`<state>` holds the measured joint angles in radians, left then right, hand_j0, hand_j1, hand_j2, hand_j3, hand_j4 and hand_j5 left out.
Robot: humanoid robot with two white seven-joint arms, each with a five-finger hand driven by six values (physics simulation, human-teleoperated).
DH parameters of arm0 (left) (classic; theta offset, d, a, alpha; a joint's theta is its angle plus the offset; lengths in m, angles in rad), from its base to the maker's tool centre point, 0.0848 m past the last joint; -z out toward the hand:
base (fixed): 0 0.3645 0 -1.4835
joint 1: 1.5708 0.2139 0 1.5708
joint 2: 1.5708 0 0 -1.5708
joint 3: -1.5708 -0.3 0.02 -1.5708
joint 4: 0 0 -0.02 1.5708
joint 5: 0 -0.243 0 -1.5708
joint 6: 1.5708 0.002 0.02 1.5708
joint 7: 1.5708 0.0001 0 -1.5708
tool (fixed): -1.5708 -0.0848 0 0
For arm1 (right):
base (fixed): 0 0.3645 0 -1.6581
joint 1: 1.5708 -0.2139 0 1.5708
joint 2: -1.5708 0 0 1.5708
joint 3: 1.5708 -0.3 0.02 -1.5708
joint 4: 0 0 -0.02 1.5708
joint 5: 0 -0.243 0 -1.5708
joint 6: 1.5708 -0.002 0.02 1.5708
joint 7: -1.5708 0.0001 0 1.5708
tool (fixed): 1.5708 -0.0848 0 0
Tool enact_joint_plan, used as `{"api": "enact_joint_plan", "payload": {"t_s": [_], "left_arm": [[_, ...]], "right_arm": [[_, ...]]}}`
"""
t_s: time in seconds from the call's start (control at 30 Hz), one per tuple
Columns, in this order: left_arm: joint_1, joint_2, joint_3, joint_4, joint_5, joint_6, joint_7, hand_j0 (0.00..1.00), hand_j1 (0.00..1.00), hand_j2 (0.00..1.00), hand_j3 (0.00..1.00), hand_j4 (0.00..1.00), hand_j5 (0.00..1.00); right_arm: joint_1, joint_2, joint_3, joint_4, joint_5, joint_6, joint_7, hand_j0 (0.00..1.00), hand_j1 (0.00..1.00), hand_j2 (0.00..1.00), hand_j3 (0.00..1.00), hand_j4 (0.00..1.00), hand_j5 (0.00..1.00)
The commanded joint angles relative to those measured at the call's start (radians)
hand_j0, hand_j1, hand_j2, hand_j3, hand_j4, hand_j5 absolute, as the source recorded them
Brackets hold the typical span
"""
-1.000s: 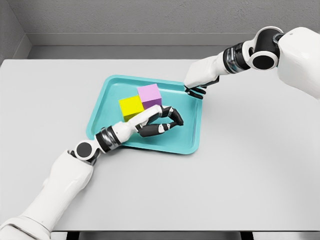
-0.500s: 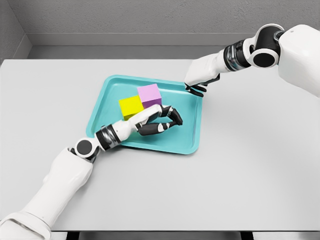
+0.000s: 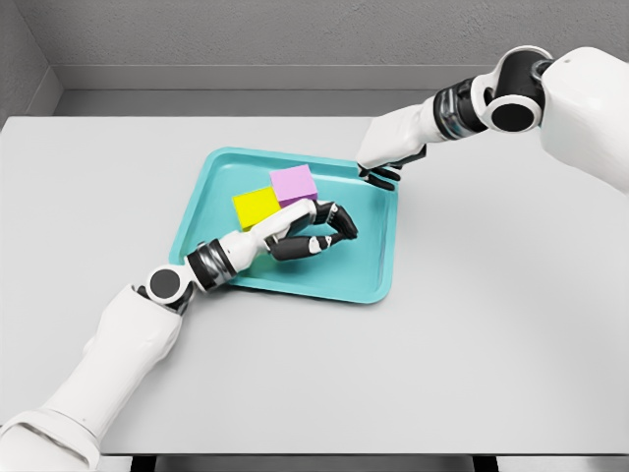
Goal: Push two cubes
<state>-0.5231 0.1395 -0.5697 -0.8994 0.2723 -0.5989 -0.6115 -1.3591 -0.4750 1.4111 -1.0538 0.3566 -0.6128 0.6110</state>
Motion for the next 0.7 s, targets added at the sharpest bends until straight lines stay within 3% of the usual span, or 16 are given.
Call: {"api": "enact_joint_plan", "payload": {"t_s": [0.0, 0.67], "left_arm": [[0.000, 0.002, 0.004, 0.042, -0.022, -0.012, 0.001, 0.48, 0.48, 0.48, 0.48, 0.48, 0.48], [-0.006, 0.020, -0.012, 0.059, -0.025, -0.012, 0.001, 0.49, 0.49, 0.49, 0.49, 0.49, 0.49]], "right_arm": [[0.000, 0.001, -0.001, 0.000, -0.002, 0.002, 0.000, 0.15, 0.15, 0.15, 0.15, 0.15, 0.15], [0.000, 0.012, -0.001, 0.003, -0.001, 0.002, 0.000, 0.16, 0.16, 0.16, 0.16, 0.16, 0.16]]}}
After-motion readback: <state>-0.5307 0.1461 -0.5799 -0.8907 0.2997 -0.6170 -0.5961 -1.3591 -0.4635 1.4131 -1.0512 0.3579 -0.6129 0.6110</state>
